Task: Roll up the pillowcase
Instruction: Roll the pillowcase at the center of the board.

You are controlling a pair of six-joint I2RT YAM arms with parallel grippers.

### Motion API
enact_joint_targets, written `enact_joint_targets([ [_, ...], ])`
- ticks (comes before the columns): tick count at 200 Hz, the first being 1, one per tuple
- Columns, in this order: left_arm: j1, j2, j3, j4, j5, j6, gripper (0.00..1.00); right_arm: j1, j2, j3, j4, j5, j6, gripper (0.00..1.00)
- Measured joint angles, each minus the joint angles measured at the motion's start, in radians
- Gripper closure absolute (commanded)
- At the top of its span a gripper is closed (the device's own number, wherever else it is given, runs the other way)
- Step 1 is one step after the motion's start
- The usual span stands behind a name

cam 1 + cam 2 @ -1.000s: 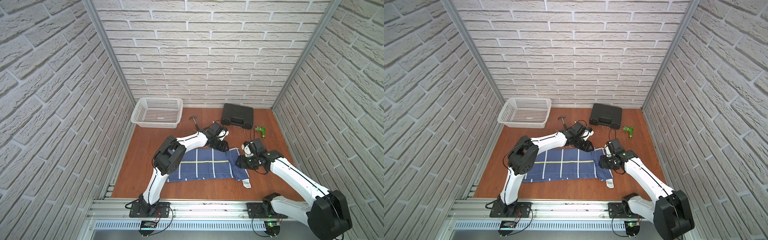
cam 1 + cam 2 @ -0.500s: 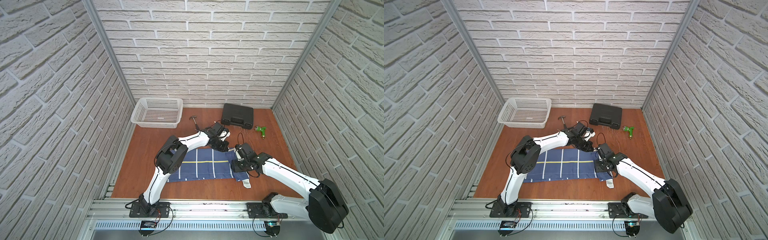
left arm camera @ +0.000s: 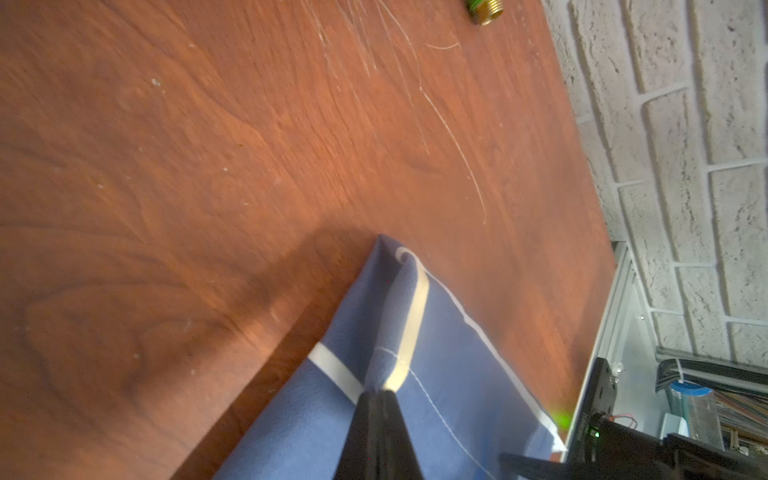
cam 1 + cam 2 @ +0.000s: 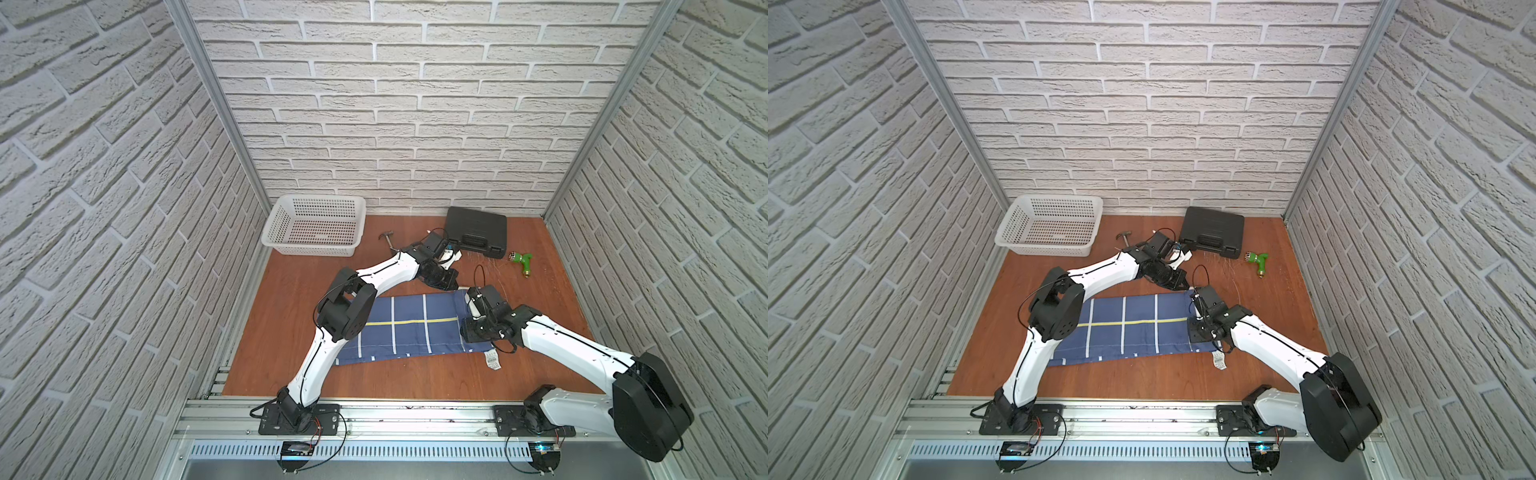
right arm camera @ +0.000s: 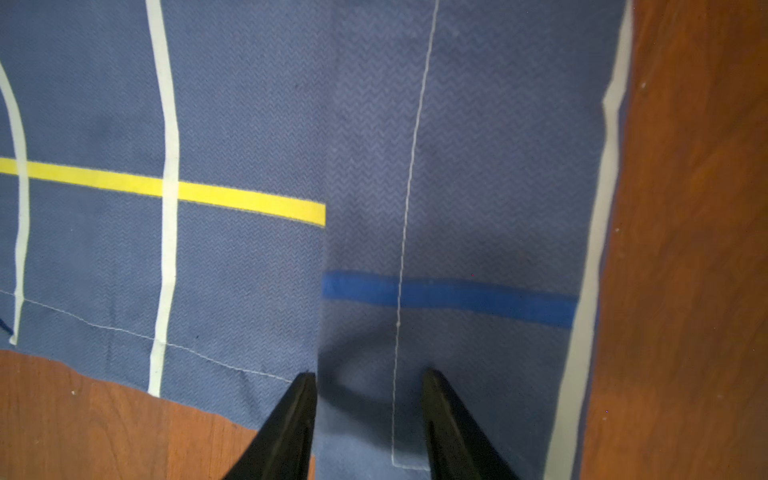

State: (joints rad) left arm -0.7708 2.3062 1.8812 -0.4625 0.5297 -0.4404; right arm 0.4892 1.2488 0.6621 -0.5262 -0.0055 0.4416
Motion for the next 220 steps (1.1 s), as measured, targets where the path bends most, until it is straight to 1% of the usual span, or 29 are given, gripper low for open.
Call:
enact_joint_targets([
  [10,0.003,0.018,0.015,-0.011,0.0,0.003,1.0,0.0,0.012,0.0,0.005,-0.008,-0.002,0.6],
  [34,0.005,0.049,0.037,-0.031,0.0,0.01,1.0,0.0,0.039,0.0,0.019,-0.033,-0.011,0.71],
  [54,0.006,0.061,0.04,-0.045,0.0,0.021,1.0,0.0,0.064,0.003,0.021,-0.047,-0.014,0.75],
  [85,0.006,0.062,0.04,-0.06,-0.006,0.034,0.99,-0.001,0.106,0.012,0.006,-0.06,-0.029,0.76],
  [115,0.006,0.063,0.04,-0.066,-0.016,0.05,0.98,-0.01,0.107,0.018,-0.013,-0.076,-0.037,0.7],
  [124,0.006,0.064,0.04,-0.067,-0.018,0.055,0.99,-0.017,0.081,0.022,-0.023,-0.079,-0.037,0.66],
  [131,0.006,0.066,0.04,-0.068,-0.02,0.06,0.99,-0.025,0.05,0.026,-0.034,-0.079,-0.035,0.64],
  [150,0.006,0.072,0.04,-0.07,-0.024,0.069,0.98,-0.077,-0.057,0.04,-0.048,-0.077,-0.03,0.65],
  [167,0.006,0.08,0.04,-0.07,-0.024,0.074,0.98,-0.141,-0.093,0.055,-0.038,-0.081,-0.031,0.67],
  [183,0.006,0.087,0.04,-0.071,-0.024,0.08,0.98,-0.192,-0.055,0.068,-0.029,-0.09,-0.03,0.71],
  [201,0.006,0.089,0.04,-0.071,-0.024,0.082,0.98,-0.229,0.026,0.08,-0.004,-0.109,-0.031,0.75],
  [220,0.006,0.089,0.04,-0.071,-0.024,0.082,0.98,-0.259,0.101,0.082,0.008,-0.125,-0.032,0.76],
])
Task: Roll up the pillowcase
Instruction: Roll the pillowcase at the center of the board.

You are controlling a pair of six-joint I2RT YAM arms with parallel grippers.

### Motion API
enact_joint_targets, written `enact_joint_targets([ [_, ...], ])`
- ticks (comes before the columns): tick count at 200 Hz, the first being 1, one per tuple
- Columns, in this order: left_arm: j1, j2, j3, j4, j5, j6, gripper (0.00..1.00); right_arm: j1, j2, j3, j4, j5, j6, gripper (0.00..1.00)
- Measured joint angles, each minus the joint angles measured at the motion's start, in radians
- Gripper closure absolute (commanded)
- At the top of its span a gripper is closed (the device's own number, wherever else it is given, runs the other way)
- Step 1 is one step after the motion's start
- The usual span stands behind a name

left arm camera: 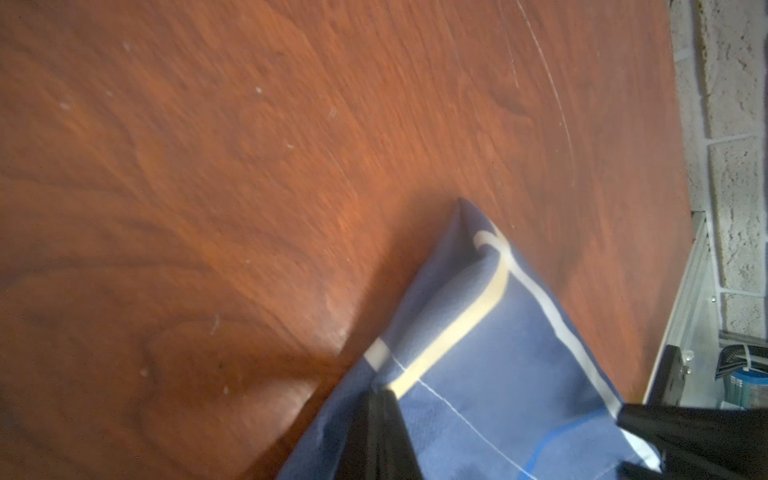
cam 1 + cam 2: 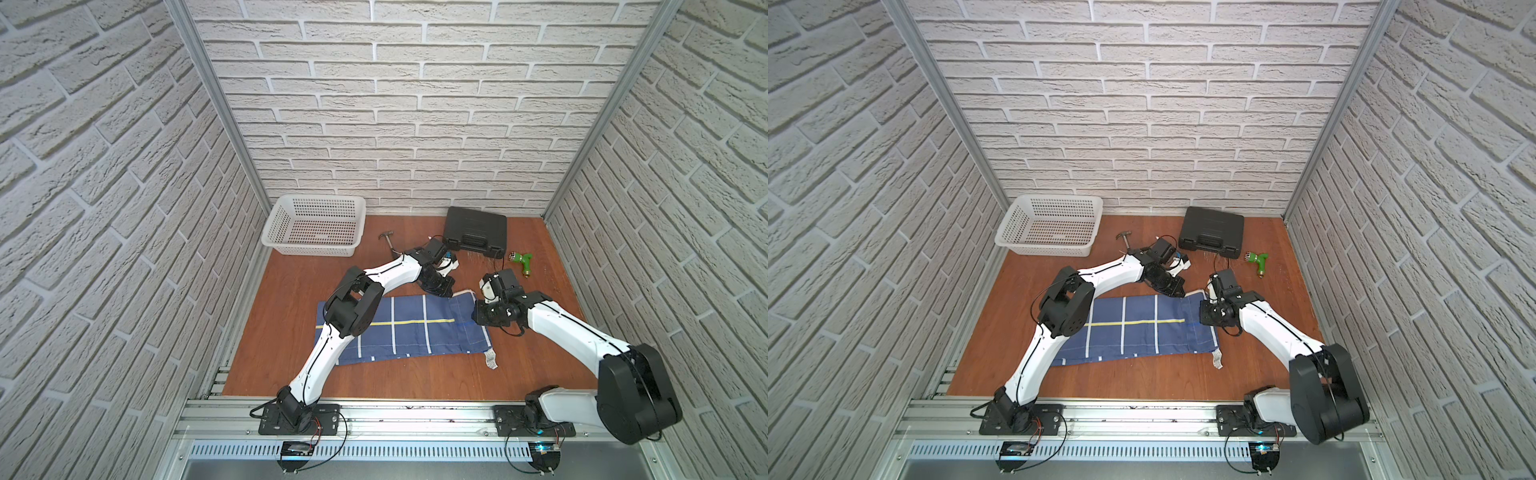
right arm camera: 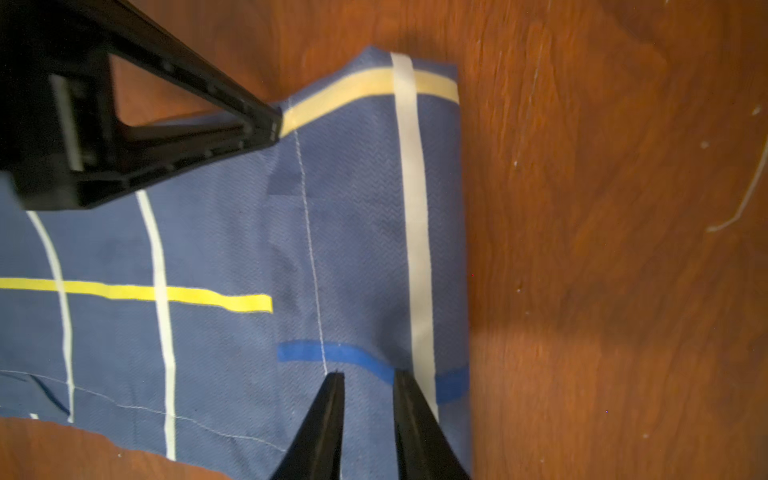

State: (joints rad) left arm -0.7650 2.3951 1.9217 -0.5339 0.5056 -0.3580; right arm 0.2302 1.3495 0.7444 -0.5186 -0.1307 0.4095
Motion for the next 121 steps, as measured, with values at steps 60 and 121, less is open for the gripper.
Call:
enact_joint_targets([
  [60,0.002,0.0,0.001,0.0,-0.005,0.0,0.98,-0.024,0.083,-0.052,0.002,0.001,0.045,0.77],
  [121,0.003,0.005,0.004,0.0,-0.007,0.0,0.96,-0.027,-0.049,-0.056,-0.139,0.033,0.066,0.76],
])
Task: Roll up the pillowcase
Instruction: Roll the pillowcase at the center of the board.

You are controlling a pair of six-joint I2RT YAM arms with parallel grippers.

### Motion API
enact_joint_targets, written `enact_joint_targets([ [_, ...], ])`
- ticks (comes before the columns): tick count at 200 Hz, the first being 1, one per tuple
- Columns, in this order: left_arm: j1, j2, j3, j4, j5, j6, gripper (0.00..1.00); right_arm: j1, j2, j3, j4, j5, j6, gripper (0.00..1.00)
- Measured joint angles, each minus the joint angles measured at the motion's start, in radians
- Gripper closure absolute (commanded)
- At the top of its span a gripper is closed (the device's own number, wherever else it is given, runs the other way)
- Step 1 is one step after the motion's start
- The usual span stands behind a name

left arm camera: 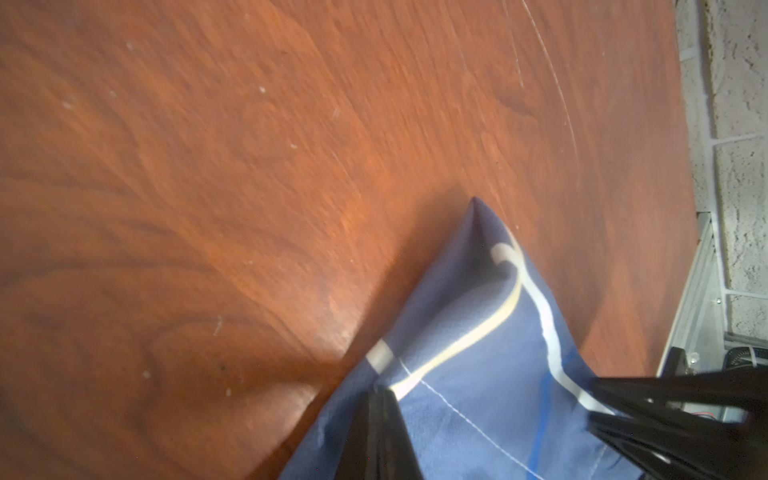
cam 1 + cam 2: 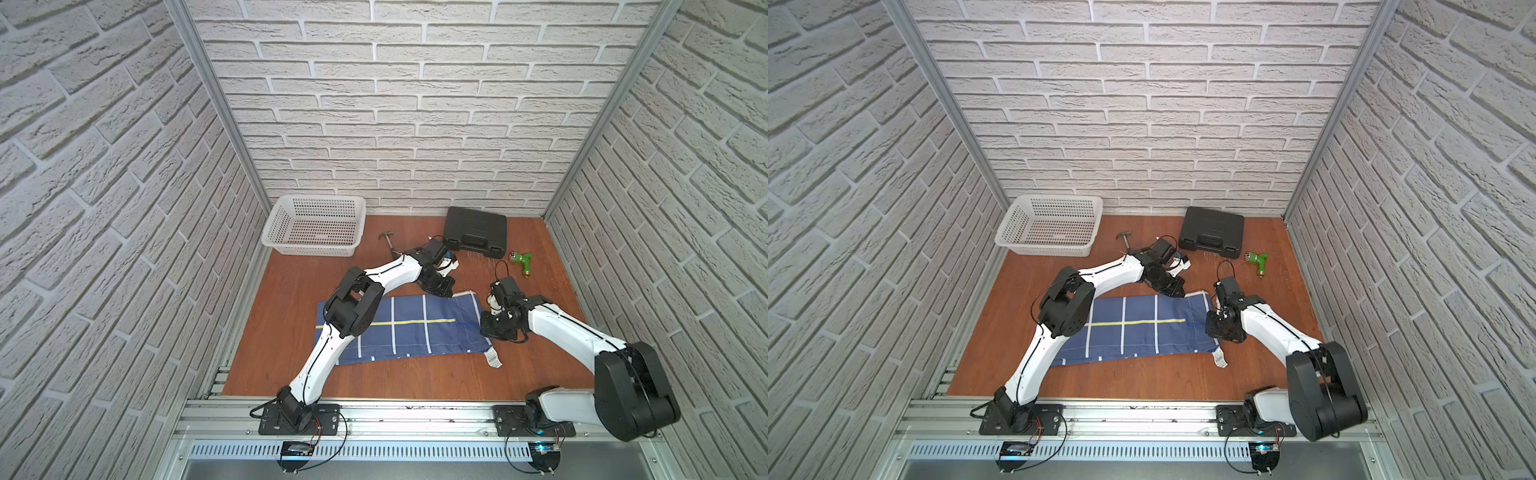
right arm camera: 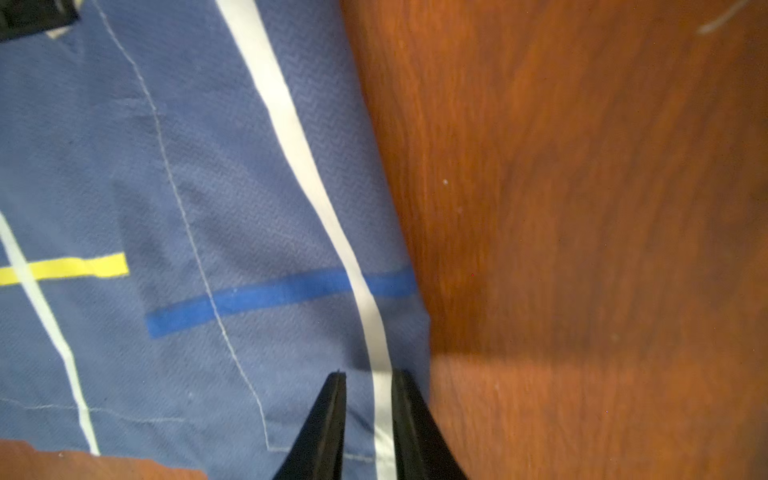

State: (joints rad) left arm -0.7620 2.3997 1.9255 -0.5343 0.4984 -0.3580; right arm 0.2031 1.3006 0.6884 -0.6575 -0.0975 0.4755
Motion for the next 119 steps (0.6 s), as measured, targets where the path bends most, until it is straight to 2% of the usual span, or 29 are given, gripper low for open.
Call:
enact_joint_targets([
  [17,0.0,0.01,0.016,-0.005,0.001,0.0,0.95,-0.002,-0.025,0.002,-0.042,-0.001,-0.01,0.76],
  [97,0.0,0.022,0.035,-0.011,0.005,-0.001,0.89,-0.002,0.054,0.009,-0.109,-0.02,-0.06,0.78],
  [119,0.0,0.022,0.035,-0.011,0.009,-0.001,0.86,-0.002,0.062,0.018,-0.117,-0.019,-0.066,0.73],
])
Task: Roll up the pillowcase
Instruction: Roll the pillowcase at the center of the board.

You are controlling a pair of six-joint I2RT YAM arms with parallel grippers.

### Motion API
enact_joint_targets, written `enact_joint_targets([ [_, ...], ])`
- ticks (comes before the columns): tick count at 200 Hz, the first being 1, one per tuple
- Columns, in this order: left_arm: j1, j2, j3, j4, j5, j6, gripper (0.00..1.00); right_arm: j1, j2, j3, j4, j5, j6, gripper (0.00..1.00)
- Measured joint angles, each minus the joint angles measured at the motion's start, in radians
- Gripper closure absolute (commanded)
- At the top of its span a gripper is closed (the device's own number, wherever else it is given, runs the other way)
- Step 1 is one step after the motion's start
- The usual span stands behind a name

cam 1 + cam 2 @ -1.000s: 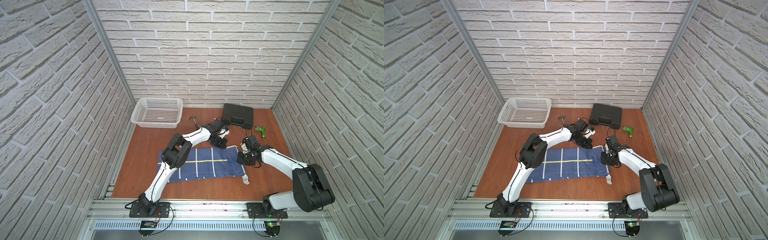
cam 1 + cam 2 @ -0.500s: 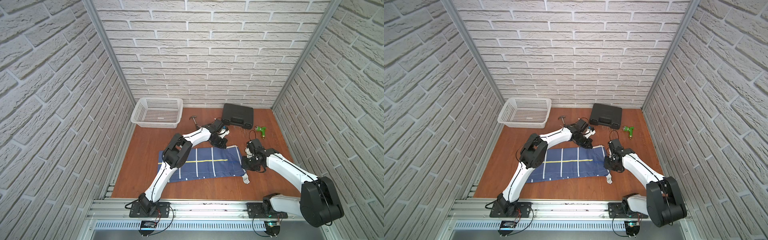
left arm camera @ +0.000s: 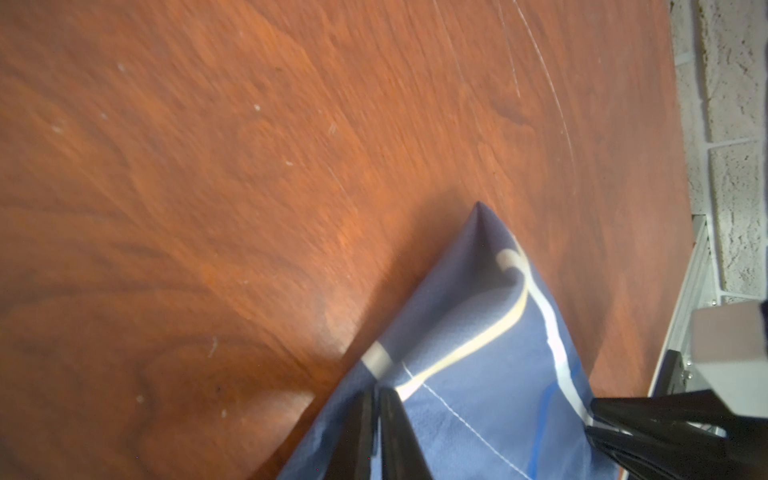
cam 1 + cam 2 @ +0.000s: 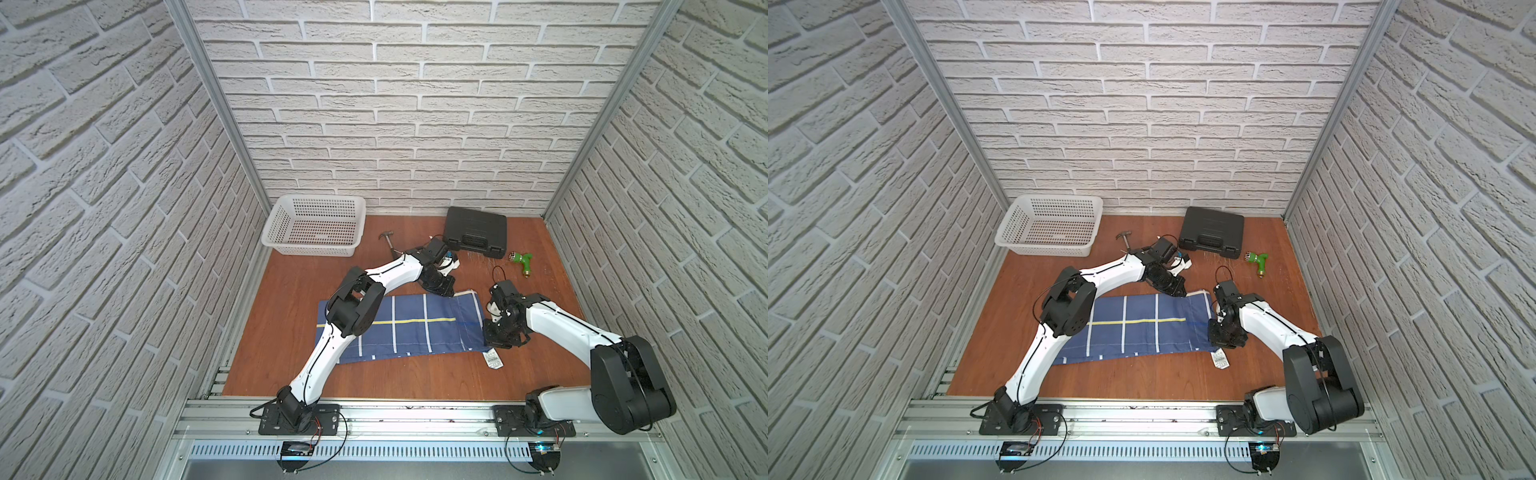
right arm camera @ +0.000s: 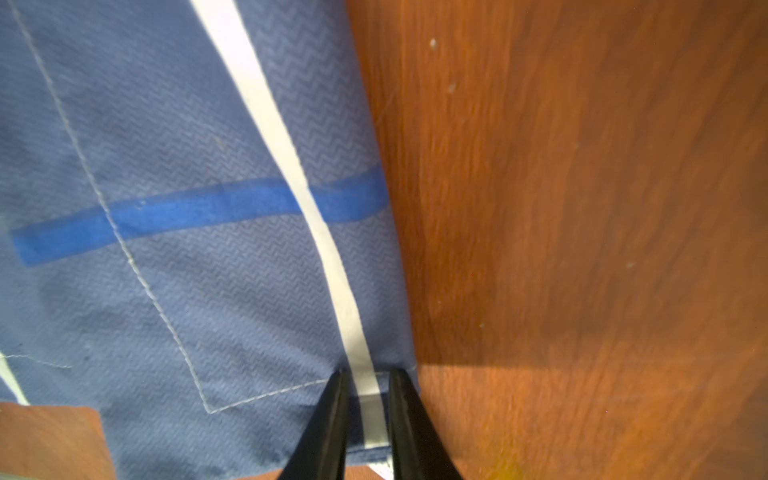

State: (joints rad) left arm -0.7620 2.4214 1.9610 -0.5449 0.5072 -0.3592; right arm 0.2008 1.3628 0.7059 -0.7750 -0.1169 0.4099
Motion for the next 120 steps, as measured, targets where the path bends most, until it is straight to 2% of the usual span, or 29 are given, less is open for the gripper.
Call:
enact_joint_targets([
  [23,0.0,0.0,0.0,0.004,0.004,0.0,0.82,-0.01,-0.063,0.038,-0.015,0.002,0.0,0.58],
  [49,0.0,0.0,0.001,0.01,0.005,-0.001,0.82,-0.066,-0.116,0.111,0.023,-0.024,-0.008,0.49],
  [81,0.001,0.0,0.013,-0.002,-0.001,0.003,0.82,-0.154,0.005,0.136,0.128,-0.114,-0.059,0.46],
  [120,0.001,0.0,0.018,-0.013,-0.017,0.021,0.82,-0.205,0.15,0.151,0.201,-0.212,-0.119,0.45],
])
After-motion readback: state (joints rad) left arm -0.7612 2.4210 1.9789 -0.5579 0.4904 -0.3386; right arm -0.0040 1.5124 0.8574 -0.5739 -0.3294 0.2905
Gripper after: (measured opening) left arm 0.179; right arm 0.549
